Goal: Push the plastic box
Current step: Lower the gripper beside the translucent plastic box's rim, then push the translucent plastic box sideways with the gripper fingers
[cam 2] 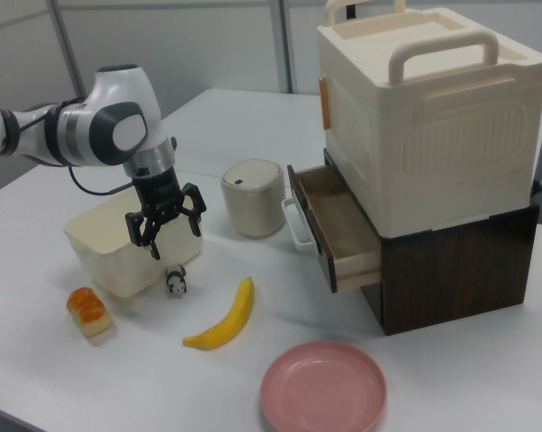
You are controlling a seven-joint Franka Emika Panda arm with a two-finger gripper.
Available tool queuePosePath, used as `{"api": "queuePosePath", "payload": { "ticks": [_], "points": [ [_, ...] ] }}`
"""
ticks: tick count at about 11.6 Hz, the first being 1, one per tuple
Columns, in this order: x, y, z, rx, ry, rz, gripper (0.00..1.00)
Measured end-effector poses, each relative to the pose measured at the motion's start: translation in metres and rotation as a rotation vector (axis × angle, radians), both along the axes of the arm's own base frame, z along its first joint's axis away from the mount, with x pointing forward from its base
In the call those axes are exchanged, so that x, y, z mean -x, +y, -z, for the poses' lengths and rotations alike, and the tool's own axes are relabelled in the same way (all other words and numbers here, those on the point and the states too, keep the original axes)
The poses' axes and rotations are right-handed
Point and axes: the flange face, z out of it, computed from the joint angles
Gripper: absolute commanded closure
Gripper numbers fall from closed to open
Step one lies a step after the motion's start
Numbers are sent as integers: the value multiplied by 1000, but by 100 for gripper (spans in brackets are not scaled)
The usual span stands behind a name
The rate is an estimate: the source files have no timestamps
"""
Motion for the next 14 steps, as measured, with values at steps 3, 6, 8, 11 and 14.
{"api": "queuePosePath", "payload": {
  "ticks": [3, 6, 8, 11, 14],
  "points": [
    [-9, 26, 24, 10, -27, 53, 0],
    [-10, 38, 28, 7, -22, 36, 0],
    [-10, 52, 26, -1, -40, 15, 0],
    [-14, 62, 29, -13, -73, 10, 0],
    [-21, 81, 29, -19, -104, 32, 0]
  ]
}}
